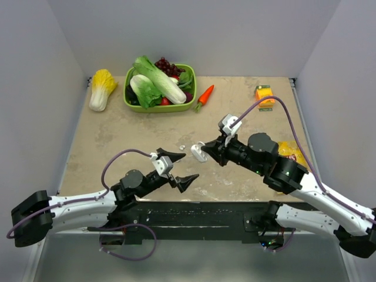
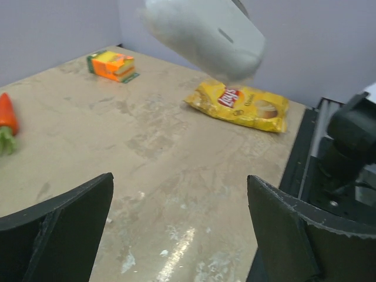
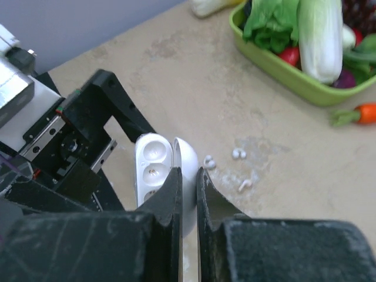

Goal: Insert the wireless bluetooth earbuds into the charging case
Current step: Adjust the charging case.

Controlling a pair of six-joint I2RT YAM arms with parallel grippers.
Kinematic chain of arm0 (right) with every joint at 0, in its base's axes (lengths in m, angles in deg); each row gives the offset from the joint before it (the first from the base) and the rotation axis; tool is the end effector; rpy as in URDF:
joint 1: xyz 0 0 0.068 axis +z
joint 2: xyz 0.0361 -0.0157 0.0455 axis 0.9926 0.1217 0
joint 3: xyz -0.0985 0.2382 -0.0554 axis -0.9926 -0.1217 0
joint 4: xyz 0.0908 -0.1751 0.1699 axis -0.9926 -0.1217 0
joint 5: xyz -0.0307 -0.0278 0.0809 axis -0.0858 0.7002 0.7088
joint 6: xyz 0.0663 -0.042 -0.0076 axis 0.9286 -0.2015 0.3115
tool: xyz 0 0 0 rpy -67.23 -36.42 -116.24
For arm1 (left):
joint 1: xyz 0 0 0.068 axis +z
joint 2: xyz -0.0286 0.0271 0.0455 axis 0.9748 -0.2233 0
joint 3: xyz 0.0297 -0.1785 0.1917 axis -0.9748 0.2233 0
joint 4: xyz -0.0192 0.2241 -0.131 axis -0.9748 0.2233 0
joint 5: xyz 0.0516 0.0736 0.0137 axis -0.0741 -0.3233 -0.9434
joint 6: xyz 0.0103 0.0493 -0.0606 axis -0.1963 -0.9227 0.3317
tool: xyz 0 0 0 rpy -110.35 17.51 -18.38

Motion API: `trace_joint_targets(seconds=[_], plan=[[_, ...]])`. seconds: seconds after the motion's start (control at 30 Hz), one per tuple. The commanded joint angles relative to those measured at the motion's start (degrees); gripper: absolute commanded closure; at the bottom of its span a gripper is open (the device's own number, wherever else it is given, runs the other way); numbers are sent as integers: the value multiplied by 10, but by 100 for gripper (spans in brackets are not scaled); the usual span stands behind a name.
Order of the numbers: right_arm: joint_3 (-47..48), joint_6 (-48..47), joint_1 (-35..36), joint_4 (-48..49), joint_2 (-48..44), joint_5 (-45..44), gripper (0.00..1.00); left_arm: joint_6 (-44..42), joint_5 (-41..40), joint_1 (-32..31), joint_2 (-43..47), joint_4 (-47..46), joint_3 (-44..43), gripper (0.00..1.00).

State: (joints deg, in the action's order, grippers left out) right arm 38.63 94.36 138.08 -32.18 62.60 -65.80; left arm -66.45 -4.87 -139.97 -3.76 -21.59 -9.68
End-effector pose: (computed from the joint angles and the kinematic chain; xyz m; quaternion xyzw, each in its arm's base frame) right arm 0.1354 0.1899 0.3610 -0.3019 0.7118 0.3175 0.5490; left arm 0.1118 -0.2034 0.2276 0.2824 0.5915 -0.3956 0.6434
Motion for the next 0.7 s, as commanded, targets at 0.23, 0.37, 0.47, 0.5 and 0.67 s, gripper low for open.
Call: trace_joint_targets(seconds=[0.23,0.37,0.47,0.5,0.67], plan=[[82,-165,44,-97,55,34,100,97,378,132,30,69,-89,13],[86,-161,67,-106,68,21,100,80,420,151,-7,119,-145,19],[76,-156,68,-88,61,25,100,78,428,153,-22,109,-155,19],[75,-156,68,-87,62,28,100,79,432,154,-27,106,-158,19],[74,-154,69,-86,59,28,100,81,441,158,-50,102,-161,22]])
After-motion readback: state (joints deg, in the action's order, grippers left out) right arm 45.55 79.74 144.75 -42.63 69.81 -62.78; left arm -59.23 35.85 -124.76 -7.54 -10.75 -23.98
